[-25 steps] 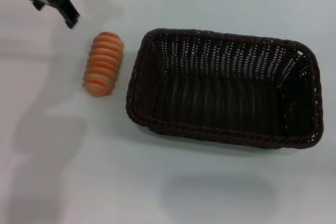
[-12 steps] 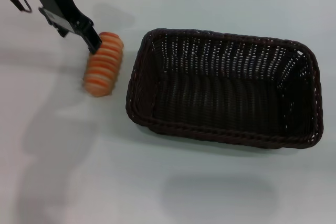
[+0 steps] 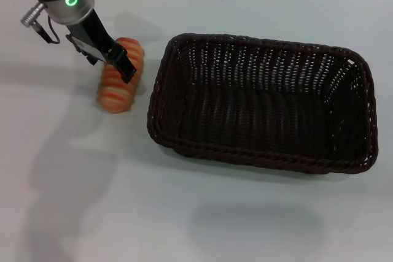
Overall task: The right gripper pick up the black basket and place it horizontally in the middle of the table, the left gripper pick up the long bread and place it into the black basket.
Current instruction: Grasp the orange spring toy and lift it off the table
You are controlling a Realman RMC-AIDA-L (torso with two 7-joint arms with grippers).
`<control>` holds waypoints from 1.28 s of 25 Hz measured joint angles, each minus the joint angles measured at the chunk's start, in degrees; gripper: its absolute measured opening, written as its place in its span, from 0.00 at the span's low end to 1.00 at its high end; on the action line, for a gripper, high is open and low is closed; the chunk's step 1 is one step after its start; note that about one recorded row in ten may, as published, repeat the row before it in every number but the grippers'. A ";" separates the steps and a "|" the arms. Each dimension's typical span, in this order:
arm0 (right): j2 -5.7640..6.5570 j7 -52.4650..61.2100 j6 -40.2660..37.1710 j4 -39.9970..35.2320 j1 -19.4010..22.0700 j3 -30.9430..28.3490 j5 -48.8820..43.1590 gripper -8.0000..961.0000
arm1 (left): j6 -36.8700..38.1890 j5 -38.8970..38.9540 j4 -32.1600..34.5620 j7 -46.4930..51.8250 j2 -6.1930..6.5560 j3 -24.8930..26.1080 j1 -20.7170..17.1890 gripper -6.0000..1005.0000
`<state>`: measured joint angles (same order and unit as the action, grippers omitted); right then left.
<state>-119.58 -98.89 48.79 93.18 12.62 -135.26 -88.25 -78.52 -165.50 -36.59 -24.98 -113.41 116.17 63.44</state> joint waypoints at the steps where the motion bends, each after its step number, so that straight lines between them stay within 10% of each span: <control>1: 0.00 0.00 0.00 0.00 0.00 0.00 0.00 0.42 | 0.00 0.00 0.00 0.00 0.00 0.00 0.00 0.84; 32: 0.05 0.11 2.92 1.22 -1.93 2.86 0.02 0.41 | 8.30 0.18 6.15 -0.39 -1.38 -0.32 -3.55 0.84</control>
<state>-119.54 -98.78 51.71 94.40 10.68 -132.40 -88.22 -70.22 -165.32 -30.45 -25.37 -114.79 115.85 59.89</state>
